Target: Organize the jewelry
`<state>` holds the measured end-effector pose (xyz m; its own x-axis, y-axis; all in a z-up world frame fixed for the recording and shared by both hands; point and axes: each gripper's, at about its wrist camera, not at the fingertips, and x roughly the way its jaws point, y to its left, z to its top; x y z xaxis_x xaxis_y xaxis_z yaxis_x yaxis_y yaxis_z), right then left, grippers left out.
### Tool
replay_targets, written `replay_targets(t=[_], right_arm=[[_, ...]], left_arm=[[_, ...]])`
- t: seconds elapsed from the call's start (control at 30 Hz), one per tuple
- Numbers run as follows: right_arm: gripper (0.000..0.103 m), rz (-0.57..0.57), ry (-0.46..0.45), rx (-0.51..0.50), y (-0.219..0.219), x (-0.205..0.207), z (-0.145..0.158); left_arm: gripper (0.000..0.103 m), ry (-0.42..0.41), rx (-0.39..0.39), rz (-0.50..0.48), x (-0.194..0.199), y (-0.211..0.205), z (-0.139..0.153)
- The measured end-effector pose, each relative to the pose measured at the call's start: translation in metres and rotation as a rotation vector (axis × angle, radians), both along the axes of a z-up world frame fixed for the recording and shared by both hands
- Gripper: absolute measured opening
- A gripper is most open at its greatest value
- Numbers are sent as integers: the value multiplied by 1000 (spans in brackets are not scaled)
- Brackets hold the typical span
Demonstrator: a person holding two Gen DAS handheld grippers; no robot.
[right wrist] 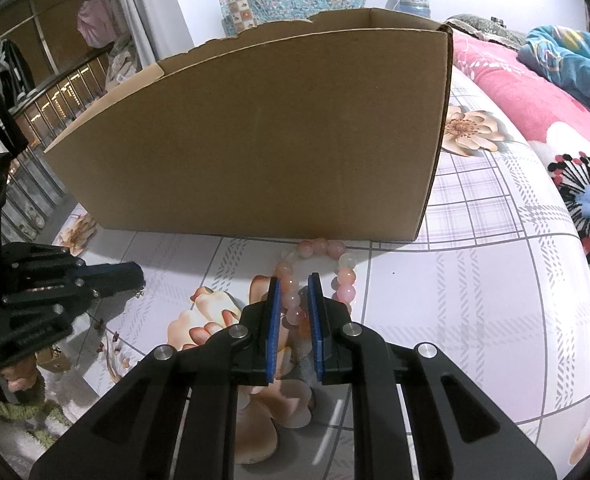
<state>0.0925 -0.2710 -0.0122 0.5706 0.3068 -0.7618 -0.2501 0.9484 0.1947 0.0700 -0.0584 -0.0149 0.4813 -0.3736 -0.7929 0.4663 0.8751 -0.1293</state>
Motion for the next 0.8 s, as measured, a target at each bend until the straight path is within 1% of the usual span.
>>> replay_targets(t=[0.03,0.13,0.37,0.57,0.63,0.8], right_arm=[[14,0,0,1,0,0,0],[14,0,-1,2,0,0,0],[14,0,-1,2,0,0,0],[16,15,0,-9,3,2,1],[19,24,1,-15,6,3,1],[19,43,-10,-67,18,8,2]], left_arm=[[0,-2,-24,6,0,5,3],[0,-19,-60,20,0,13,12],[0,-50,-119,40,0,26,30],[0,-75,-135,44,-2,30,37],[0,-83,-142,48,-2,31,39],[0,-98,-153,57,-6,34,43]])
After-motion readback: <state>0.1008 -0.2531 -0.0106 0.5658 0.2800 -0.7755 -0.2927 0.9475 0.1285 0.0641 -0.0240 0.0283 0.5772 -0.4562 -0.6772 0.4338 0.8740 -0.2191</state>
